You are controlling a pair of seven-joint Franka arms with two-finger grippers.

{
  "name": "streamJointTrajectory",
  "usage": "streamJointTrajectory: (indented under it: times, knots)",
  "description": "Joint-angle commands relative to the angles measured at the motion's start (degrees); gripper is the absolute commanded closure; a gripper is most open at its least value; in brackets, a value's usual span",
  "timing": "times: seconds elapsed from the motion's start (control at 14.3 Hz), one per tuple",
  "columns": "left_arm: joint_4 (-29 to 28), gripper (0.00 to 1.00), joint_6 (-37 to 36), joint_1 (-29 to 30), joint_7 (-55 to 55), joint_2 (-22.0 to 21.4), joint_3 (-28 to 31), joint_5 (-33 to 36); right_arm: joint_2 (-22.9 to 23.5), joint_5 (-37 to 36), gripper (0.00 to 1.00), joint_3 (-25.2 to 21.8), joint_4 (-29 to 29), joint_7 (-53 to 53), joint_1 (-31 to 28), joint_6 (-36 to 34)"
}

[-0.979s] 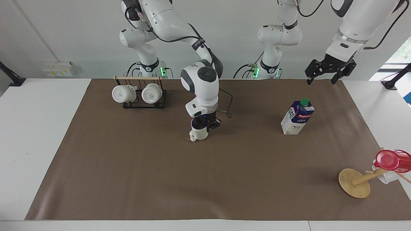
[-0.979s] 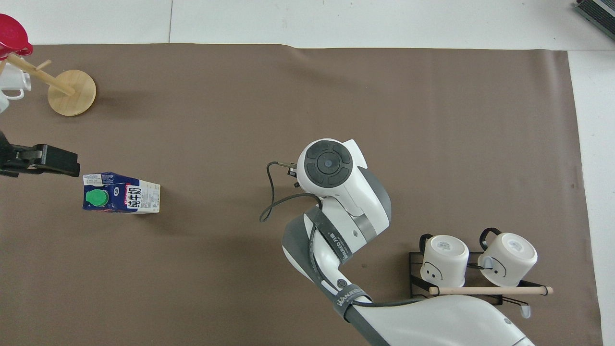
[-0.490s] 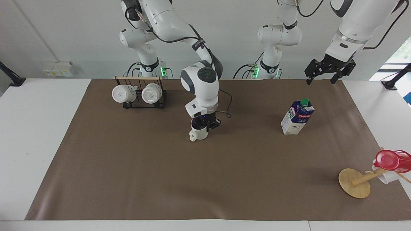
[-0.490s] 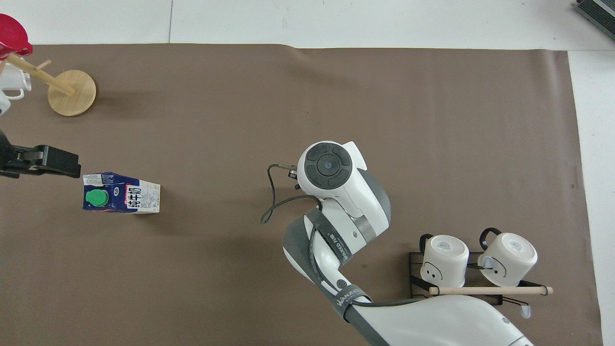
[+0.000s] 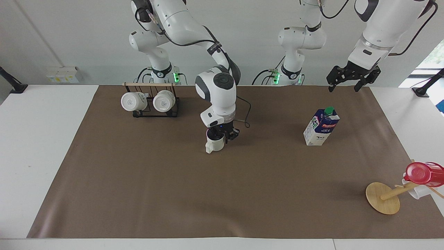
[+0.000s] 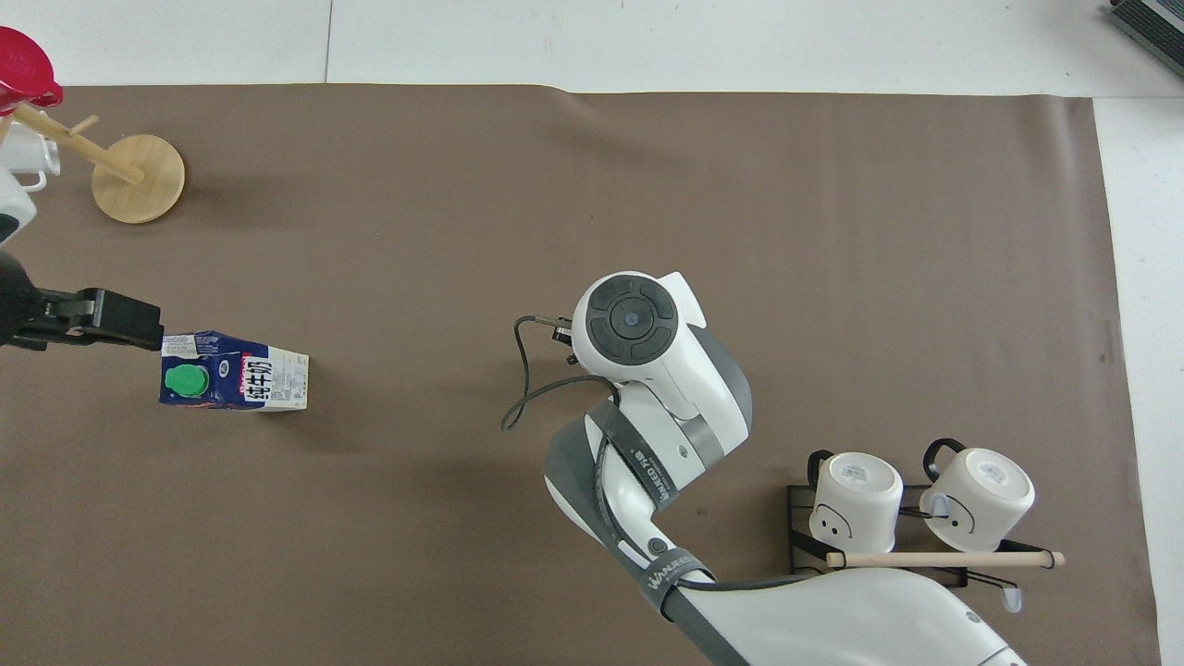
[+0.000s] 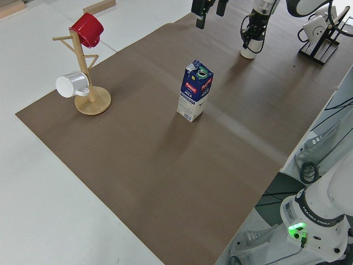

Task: Place cup and milk on table
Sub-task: 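Set the mug down with the right gripper while the left gripper grasps the carton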

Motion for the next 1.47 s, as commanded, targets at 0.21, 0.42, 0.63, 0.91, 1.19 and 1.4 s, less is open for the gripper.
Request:
streamJointTrajectory:
  times: [0.21,0.42,0.63,0.91,1.19,1.4]
  knots:
    - [-18.75,0.00,15.38,-0.50,0.40,-8.63,0.46,0.00,-4.15,-0.72,0.00,-0.13,-0.39,-3.29,-1.23,0.75]
    - [-24.27,0.00,22.13,-0.76,0.40,-10.38,0.46,0.00,-8.89,-0.37,0.00,-0.22,-0.39,-6.19,-3.69,-2.49]
    - [-28.24,0.00,27.15,-0.23,3.98,-11.53,0.46,0.00,-13.03,-0.46,0.00,-0.40,-0.39,-8.66,-6.50,-6.89]
    - [-32.47,0.00,31.38,-0.06,4.79,-12.50,0.46,0.00,-17.42,-0.81,0.00,-0.48,-0.39,-14.01,-10.98,-12.08]
    - [-33.78,0.00,34.01,1.25,7.16,-12.32,0.55,0.09,-22.17,-0.20,0.00,-0.66,-0.39,-23.13,-16.95,-18.05]
    - [-35.28,0.00,36.48,1.70,8.39,-12.23,0.55,0.09,-24.90,0.16,0.00,-0.75,-0.39,-30.26,-22.32,-22.27]
